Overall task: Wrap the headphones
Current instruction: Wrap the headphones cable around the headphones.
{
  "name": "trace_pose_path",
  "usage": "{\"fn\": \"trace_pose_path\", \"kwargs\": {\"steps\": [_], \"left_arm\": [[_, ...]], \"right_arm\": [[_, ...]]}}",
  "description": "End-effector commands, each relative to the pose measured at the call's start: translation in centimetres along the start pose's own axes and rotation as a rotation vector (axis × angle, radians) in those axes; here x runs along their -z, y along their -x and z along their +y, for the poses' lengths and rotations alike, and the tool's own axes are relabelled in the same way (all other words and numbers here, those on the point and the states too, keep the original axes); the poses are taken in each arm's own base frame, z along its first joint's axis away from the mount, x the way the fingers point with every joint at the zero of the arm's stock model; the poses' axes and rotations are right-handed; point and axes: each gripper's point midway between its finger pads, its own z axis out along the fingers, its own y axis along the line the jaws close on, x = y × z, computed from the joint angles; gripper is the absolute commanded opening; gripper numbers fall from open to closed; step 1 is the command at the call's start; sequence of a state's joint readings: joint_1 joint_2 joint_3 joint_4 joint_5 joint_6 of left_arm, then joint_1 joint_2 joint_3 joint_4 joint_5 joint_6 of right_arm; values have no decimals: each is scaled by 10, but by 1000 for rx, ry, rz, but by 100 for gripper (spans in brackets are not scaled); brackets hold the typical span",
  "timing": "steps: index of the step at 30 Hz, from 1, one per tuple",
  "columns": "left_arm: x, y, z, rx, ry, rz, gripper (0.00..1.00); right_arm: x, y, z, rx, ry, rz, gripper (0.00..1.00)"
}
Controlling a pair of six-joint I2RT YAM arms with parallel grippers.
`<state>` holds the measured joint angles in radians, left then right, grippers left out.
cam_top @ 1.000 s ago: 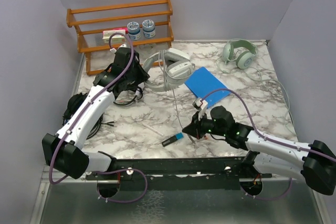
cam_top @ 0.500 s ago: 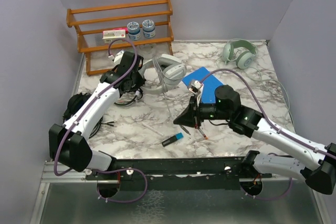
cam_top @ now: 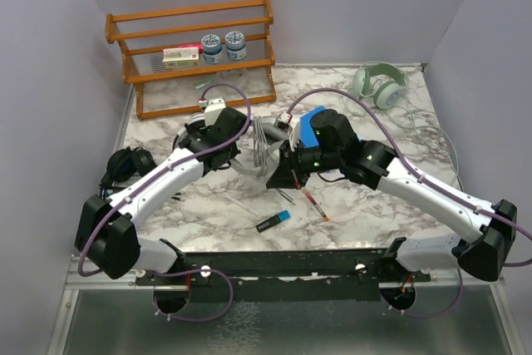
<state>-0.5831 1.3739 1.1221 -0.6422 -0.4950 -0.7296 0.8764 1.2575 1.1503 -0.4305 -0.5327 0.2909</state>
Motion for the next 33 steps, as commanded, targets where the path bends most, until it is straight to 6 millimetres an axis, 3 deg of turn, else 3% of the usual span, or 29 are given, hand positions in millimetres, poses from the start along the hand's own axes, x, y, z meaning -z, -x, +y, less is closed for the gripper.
{"fn": "trace_pose_path", "kwargs": {"steps": [1, 12, 18, 23, 28, 33], "left_arm": [[20, 21, -25, -69, -157, -178, 0], [19, -13, -30, -313, -214, -194, 0], [15, -46, -54, -432, -297, -106, 0], [7, -62, -59, -474, -301, -61, 0], [11, -80, -75, -498, -414, 7, 0], [17, -86, -85, -516, -498, 17, 0]], "right_arm": [[3, 6, -18, 13, -53, 41, 1], [19, 18, -76, -27, -143, 35, 1], [10, 5, -113, -22, -253, 102, 0], [5, -8, -135, -45, -338, 118, 0], [3, -21, -150, -48, -386, 120, 0], [8, -21, -161, -5, -449, 123, 0]]}}
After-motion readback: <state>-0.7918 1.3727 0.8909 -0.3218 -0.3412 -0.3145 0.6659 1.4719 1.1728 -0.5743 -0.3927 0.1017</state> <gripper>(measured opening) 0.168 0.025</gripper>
